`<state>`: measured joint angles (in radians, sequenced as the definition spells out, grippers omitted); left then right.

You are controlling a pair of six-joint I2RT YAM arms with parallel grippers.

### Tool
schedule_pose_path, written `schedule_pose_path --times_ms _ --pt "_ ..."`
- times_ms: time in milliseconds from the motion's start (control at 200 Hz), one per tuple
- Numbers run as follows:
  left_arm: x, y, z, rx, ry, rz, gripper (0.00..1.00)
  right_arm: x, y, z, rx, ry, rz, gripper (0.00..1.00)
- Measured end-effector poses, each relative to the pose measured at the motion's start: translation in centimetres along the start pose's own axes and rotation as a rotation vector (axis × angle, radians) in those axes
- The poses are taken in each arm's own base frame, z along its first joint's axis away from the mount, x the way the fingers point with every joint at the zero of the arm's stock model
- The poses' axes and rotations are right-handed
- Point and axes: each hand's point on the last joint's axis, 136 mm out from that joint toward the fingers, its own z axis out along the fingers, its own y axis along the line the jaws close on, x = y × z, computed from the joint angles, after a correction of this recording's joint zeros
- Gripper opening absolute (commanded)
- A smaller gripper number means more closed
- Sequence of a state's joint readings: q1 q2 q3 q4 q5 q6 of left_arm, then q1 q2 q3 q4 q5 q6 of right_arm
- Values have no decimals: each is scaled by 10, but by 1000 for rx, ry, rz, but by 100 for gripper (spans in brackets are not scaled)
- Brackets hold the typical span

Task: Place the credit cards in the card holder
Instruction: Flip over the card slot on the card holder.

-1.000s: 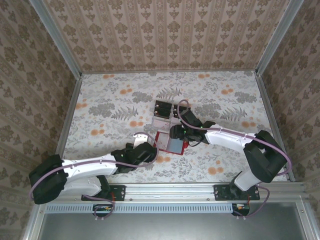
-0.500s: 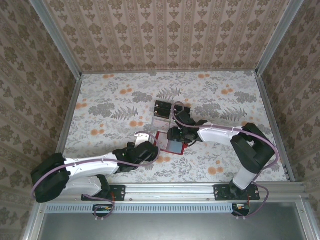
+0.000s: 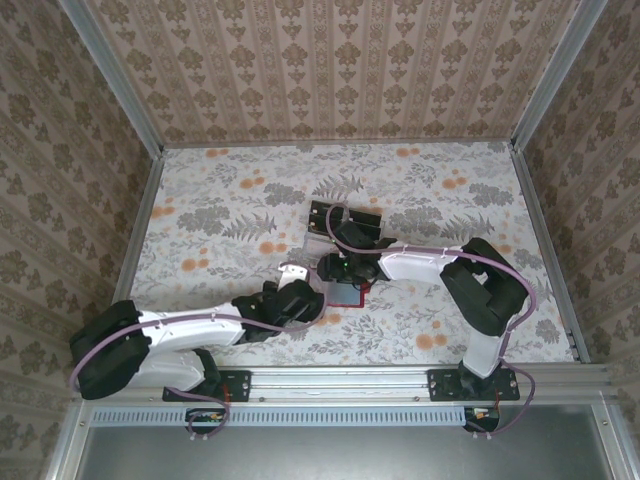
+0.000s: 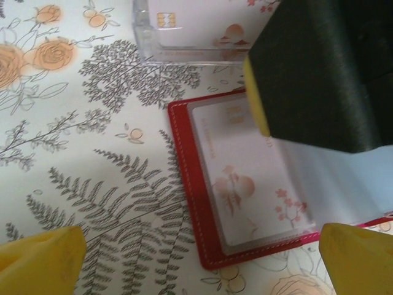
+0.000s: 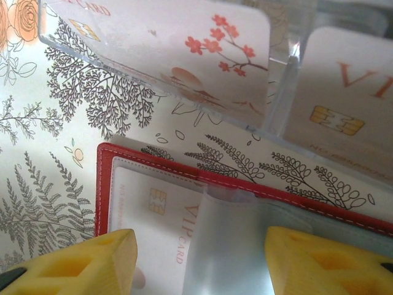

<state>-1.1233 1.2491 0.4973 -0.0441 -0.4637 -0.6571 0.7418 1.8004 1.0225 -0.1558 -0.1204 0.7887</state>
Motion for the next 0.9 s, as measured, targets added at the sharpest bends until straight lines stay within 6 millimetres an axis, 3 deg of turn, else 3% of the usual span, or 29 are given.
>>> schedule_pose_path --times_ms 515,900 --pt "-16 -27 19 69 2 23 100 0 1 0 -2 -1 15 59" --pt "5 -19 37 4 62 59 100 0 4 0 -21 2 20 59"
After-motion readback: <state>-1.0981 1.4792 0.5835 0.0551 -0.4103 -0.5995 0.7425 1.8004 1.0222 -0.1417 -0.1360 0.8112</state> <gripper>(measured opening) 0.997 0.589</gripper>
